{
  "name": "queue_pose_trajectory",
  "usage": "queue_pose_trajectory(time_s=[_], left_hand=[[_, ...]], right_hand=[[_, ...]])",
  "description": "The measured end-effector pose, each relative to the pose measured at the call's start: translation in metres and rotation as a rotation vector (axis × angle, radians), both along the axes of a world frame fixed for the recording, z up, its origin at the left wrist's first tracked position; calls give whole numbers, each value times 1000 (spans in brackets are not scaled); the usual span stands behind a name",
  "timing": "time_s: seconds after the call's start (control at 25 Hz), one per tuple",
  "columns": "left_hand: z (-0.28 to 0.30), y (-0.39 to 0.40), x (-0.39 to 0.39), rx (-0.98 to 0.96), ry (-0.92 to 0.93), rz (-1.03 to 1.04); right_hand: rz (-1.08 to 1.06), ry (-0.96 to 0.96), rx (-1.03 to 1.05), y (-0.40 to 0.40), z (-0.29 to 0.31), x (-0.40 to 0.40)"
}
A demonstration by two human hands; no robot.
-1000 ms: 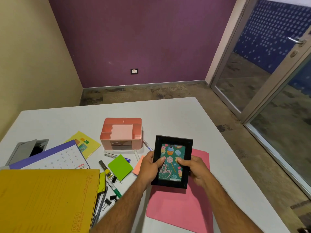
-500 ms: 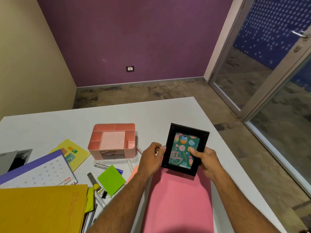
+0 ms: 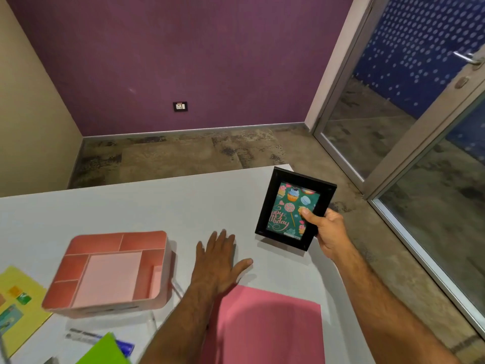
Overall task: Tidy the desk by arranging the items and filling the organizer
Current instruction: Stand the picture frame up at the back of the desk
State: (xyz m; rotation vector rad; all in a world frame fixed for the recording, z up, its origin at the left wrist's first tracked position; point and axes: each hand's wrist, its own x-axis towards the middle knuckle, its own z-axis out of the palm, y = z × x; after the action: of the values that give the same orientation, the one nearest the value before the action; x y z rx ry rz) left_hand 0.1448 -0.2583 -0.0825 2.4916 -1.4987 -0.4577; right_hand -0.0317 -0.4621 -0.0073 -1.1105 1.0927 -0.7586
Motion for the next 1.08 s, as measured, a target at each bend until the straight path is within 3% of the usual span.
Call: queue_pose_trajectory(time_s=[0.4,0.68,1.08], left_hand=[[-75,-31,24,52,-135,-101],[-87,-36,27,-24,-241,-90],[-79,-33,26,0,-235,-83]], right_hand=[[-36,20,-7,-110,-42,59],[-7,53,-7,-146,-54,77],[33,97,-27,-173,-58,75]])
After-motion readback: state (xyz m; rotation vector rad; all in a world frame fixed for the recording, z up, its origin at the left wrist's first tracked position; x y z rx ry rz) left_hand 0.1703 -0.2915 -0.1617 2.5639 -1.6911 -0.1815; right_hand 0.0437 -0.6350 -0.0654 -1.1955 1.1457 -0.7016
